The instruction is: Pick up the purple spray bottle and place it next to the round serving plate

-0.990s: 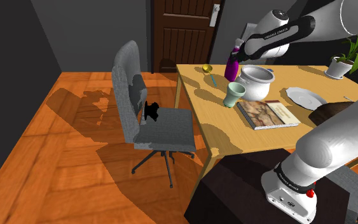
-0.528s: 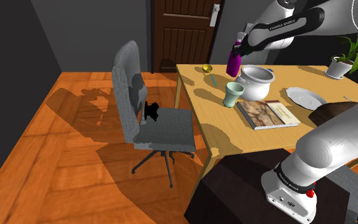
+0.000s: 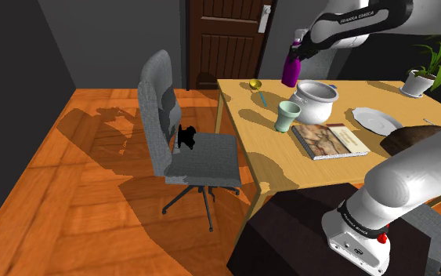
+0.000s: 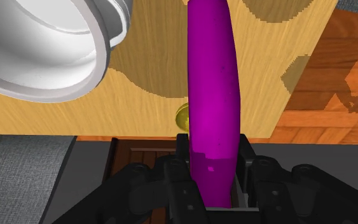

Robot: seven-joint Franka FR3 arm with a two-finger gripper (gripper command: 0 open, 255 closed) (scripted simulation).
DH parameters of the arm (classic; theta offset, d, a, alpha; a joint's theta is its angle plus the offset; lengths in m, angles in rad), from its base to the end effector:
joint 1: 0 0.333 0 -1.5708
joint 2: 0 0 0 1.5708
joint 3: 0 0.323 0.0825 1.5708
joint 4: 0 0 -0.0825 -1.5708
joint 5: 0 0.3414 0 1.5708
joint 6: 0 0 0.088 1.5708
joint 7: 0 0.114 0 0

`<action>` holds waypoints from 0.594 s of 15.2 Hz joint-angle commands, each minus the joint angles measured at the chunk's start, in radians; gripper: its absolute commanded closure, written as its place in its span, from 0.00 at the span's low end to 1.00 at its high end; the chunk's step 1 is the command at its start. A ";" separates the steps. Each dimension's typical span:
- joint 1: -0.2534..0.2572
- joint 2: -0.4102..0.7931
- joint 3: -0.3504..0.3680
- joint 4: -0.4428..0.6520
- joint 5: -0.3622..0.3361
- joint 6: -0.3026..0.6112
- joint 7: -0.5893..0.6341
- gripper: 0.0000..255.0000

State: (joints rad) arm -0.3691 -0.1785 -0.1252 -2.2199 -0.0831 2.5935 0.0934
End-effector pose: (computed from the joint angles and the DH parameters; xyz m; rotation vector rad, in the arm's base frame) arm 0.4396 -0.2393 0.5326 2.7870 -0.7613 0.7887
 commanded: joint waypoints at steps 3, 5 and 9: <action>0.001 -0.016 0.000 0.039 0.003 -0.054 -0.005 1.00; 0.001 -0.022 0.001 0.060 0.004 -0.081 -0.006 1.00; 0.002 -0.032 0.002 0.104 0.006 -0.135 -0.009 1.00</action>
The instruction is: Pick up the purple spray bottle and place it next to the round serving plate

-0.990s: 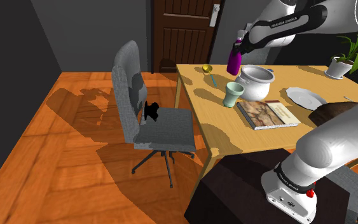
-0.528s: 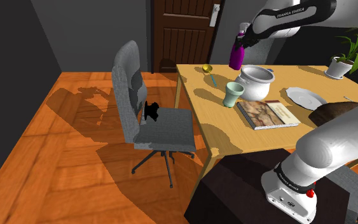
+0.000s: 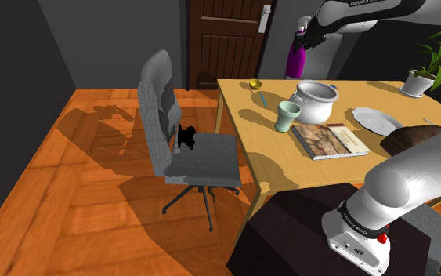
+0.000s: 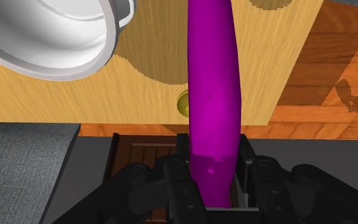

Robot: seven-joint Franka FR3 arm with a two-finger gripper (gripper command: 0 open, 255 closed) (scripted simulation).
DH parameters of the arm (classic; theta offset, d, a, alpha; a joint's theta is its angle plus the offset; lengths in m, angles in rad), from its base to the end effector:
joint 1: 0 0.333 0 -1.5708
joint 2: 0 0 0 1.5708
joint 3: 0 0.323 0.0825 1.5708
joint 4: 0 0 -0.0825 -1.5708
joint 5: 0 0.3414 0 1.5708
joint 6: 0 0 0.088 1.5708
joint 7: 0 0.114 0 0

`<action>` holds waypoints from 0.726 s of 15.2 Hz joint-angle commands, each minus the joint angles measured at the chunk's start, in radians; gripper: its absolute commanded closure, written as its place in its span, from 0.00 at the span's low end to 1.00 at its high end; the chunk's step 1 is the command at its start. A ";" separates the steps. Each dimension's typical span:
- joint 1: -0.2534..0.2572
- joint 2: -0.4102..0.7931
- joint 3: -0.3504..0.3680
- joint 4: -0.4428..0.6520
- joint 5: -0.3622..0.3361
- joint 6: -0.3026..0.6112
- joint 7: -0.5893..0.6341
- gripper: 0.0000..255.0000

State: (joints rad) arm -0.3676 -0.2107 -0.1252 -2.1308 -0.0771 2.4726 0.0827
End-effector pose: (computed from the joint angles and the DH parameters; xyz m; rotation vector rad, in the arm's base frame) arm 0.4357 -0.2397 0.5751 2.7871 -0.7611 0.7887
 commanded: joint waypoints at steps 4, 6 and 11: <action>0.002 -0.006 0.003 0.062 0.002 -0.068 -0.001 1.00; 0.003 -0.008 0.003 0.087 0.003 -0.095 -0.002 1.00; -0.007 0.006 -0.032 0.139 0.032 -0.131 -0.065 1.00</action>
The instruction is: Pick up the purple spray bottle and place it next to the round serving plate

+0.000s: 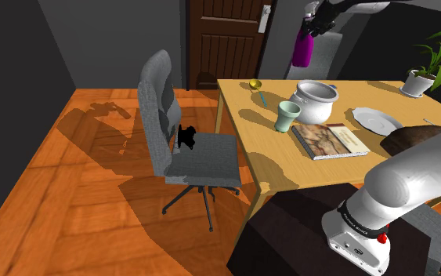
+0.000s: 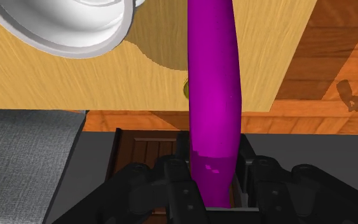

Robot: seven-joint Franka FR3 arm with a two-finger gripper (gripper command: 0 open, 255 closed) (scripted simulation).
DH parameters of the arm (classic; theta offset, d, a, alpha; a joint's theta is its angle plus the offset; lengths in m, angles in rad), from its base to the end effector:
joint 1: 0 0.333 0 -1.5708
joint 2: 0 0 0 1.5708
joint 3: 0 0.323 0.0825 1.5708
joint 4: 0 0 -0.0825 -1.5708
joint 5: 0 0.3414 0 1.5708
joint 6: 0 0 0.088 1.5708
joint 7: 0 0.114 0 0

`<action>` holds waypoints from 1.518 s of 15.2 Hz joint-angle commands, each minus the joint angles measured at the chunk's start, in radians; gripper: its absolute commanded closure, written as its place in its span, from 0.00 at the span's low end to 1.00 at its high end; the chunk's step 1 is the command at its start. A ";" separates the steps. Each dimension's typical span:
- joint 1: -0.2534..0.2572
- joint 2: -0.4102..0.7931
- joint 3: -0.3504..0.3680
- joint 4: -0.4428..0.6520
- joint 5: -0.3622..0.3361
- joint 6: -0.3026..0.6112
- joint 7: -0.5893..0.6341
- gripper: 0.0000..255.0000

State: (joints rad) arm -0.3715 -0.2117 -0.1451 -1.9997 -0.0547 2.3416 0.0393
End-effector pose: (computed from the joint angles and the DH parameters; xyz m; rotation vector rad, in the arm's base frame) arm 0.4301 -0.2539 0.6212 2.7871 -0.7628 0.7883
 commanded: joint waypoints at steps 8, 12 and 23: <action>-0.051 0.109 -0.149 0.124 0.146 -0.023 -0.273 1.00; -0.086 0.185 -0.208 0.214 0.232 -0.054 -0.399 1.00; -0.278 0.492 -0.298 0.603 0.498 -0.230 -0.695 1.00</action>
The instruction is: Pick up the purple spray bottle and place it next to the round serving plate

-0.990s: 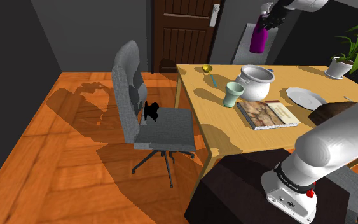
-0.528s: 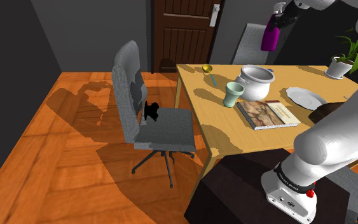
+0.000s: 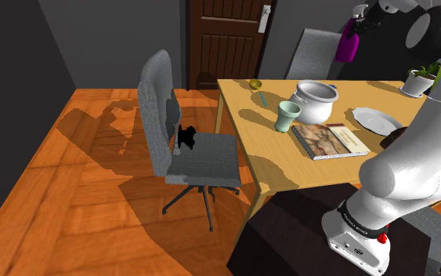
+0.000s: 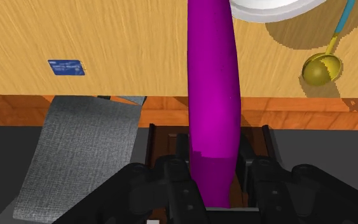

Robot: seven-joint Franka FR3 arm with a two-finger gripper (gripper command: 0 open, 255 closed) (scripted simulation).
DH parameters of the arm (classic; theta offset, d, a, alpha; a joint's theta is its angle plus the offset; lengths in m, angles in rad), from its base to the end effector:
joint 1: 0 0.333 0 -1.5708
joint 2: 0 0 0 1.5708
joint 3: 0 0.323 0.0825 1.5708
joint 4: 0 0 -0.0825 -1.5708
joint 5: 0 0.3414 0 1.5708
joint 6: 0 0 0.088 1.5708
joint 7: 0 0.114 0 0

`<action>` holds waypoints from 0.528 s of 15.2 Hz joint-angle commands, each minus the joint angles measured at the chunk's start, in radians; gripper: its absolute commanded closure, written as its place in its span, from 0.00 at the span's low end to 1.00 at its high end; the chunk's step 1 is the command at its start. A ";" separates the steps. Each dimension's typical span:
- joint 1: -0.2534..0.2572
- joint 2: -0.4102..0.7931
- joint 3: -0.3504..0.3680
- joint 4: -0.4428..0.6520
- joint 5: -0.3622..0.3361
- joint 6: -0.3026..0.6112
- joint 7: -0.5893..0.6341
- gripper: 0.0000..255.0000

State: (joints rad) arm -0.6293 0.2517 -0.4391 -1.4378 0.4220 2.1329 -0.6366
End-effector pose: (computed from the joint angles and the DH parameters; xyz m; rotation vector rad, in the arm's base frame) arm 0.3549 -0.5249 0.6167 2.7853 -0.7637 0.7876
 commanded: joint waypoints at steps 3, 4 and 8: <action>-0.105 0.141 -0.004 0.200 0.087 -0.095 -0.068 1.00; -0.137 0.182 -0.002 0.262 0.108 -0.123 -0.080 1.00; -0.298 0.401 0.023 0.618 0.185 -0.273 -0.089 1.00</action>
State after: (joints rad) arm -0.8854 0.5973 -0.4231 -0.9141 0.5884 1.9006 -0.7244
